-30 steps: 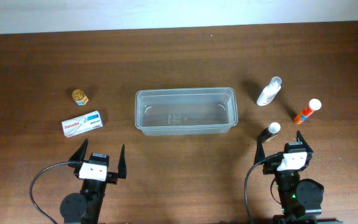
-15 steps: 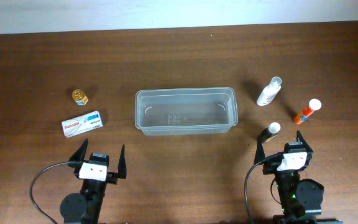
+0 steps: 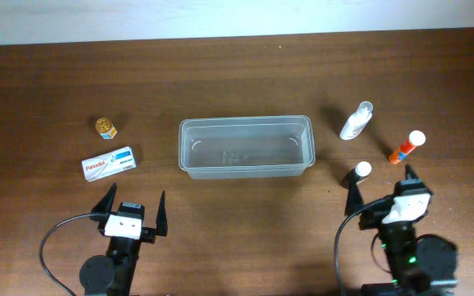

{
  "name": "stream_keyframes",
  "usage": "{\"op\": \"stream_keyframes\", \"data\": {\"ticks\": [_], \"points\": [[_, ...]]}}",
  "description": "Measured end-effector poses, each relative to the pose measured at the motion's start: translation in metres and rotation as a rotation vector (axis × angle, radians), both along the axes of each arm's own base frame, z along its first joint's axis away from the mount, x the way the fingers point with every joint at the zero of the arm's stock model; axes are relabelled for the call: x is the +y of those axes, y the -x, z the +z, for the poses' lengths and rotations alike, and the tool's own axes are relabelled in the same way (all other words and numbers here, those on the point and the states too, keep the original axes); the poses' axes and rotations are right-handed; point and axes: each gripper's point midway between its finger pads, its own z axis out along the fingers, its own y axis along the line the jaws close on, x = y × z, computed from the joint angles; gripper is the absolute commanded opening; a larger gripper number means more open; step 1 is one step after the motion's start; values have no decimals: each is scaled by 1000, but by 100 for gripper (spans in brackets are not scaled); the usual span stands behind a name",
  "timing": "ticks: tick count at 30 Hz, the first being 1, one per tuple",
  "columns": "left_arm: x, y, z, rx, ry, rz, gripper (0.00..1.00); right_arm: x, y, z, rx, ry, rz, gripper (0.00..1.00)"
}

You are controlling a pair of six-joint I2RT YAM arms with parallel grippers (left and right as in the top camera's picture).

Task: Pack container
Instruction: 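Move the right gripper over the white Calamine lotion bottle and descend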

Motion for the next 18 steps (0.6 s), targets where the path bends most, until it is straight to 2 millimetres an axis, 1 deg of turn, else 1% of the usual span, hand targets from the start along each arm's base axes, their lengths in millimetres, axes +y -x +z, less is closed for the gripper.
{"op": "stream_keyframes", "data": {"ticks": [1,3,5,6,8,11,14,16,18], "points": [[0,0,0,0,0,0,99,0,-2,14,16,-1,1,98],[0,0,0,0,0,0,100,0,-8,32,74,-3,1,98],[0,0,0,0,0,0,99,1,-16,45,175,-15,2,98],[0,0,0,-1,0,0,99,0,-23,56,225,-25,0,98],[0,0,0,-1,0,0,99,1,-35,68,340,-39,-2,98],[0,0,0,-2,0,0,100,2,-59,87,497,-55,-1,98],[0,0,0,-2,0,0,99,11,-74,89,671,-88,42,98],[0,0,0,-2,0,0,99,17,-85,89,741,-110,71,99],[0,0,0,-2,0,0,99,21,-98,88,775,-124,91,98]]}}
